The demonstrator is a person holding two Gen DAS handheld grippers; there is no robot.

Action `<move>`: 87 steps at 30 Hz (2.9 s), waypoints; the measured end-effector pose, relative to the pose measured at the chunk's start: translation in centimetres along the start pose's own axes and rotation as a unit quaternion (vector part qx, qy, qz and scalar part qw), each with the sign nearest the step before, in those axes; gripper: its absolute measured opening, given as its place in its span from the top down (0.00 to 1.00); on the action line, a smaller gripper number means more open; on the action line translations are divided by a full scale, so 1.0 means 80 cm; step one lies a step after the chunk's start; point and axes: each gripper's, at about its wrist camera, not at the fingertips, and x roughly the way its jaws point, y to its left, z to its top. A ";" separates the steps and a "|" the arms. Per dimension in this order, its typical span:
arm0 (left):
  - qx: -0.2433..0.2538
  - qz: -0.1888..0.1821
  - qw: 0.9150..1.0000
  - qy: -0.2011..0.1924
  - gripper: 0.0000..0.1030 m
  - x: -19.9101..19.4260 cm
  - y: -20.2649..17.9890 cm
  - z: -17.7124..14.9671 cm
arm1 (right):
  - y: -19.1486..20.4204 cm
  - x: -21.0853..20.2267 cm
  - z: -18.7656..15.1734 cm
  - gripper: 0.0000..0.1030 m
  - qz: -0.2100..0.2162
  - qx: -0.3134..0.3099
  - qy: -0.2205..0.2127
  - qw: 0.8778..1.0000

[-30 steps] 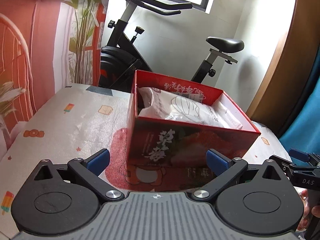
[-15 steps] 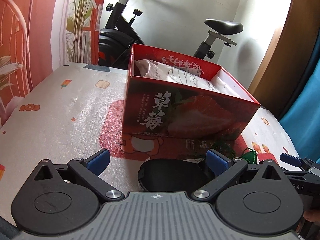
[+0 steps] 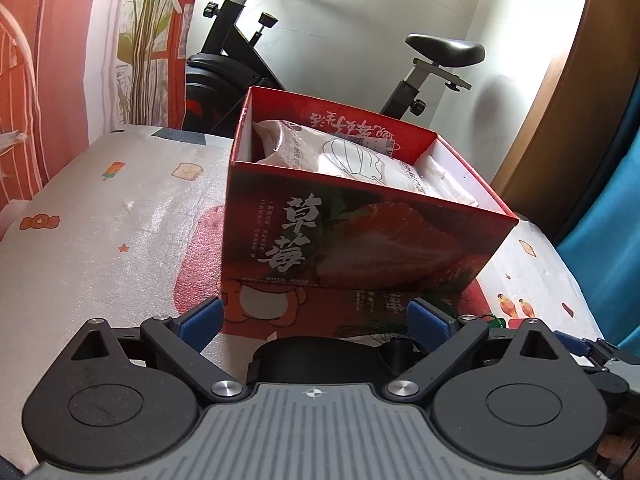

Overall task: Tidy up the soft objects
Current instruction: 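Move both grippers down to the green tasselled sachet beside the box, then close the left gripper on the green sachet while the right gripper holds it, then lift the green sachet with the left gripper over the red box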

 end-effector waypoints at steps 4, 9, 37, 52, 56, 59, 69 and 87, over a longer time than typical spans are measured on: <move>0.000 -0.017 1.000 0.014 0.13 0.013 -0.012 0.008 | 0.013 0.012 -0.012 0.26 0.023 -0.028 0.027 0.999; 0.009 -0.045 0.998 0.043 0.26 0.037 -0.034 0.015 | 0.035 0.020 -0.017 0.28 0.057 -0.061 0.034 0.996; -0.069 -0.161 0.965 0.193 0.35 0.201 -0.112 0.008 | 0.027 0.068 -0.006 0.49 0.125 -0.047 0.010 0.991; -0.067 -0.194 0.965 0.162 0.38 0.185 -0.129 0.005 | 0.029 0.059 0.008 0.52 0.120 -0.047 0.006 0.992; -0.064 -0.200 0.968 0.139 0.38 0.171 -0.133 0.019 | 0.033 0.048 0.026 0.52 0.116 -0.063 -0.011 0.991; -0.065 -0.205 0.969 0.121 0.38 0.156 -0.132 0.030 | 0.038 0.039 0.042 0.52 0.115 -0.075 -0.022 0.990; -0.083 -0.230 0.967 0.064 0.39 0.108 -0.125 0.069 | 0.061 0.001 0.102 0.52 0.113 -0.120 -0.055 0.985; -0.092 -0.229 0.968 -0.042 0.39 0.022 -0.047 0.169 | 0.157 -0.038 0.242 0.53 0.147 -0.222 -0.179 0.947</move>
